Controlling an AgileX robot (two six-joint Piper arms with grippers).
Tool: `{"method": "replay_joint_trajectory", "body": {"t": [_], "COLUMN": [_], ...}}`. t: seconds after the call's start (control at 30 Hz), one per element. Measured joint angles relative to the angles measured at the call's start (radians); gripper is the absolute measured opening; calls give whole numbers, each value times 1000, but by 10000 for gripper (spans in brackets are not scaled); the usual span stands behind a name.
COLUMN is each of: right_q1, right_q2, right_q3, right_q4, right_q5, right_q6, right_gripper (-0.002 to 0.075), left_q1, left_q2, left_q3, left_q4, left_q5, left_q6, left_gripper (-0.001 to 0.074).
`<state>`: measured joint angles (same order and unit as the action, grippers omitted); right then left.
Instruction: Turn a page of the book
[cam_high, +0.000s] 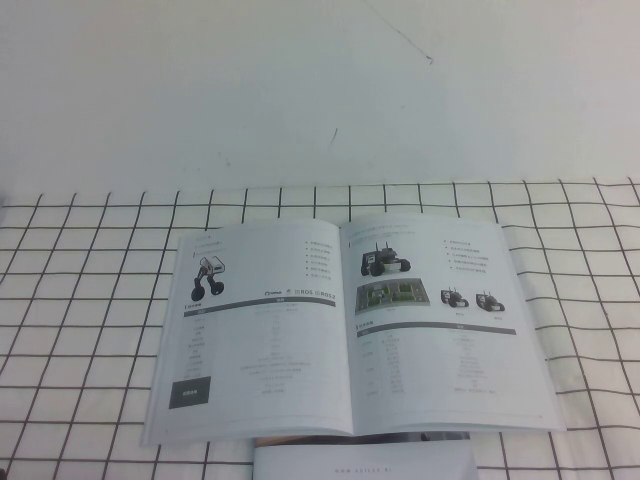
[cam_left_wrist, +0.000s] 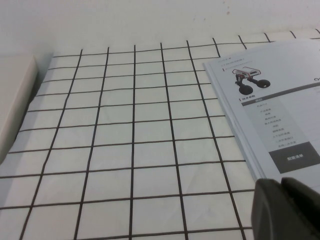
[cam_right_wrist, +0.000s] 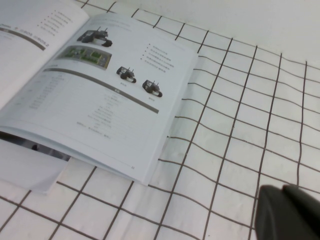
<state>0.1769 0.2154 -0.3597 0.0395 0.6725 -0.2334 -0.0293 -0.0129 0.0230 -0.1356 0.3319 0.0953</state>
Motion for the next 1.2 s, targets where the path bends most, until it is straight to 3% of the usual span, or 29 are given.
{"method": "replay_joint_trajectory", "body": {"t": [1.2], "right_q1": [-7], "right_q2": [-5], "right_q3": [19], "right_q4": [2], "right_q5": [-20], "right_q6": [-1], "right_gripper": [-2], "left_q1": [0], "left_q2": [0], "left_q3": [0], "left_q4": [-2], "left_q5": [2], "left_q6": [-3], "left_gripper": [-3]}}
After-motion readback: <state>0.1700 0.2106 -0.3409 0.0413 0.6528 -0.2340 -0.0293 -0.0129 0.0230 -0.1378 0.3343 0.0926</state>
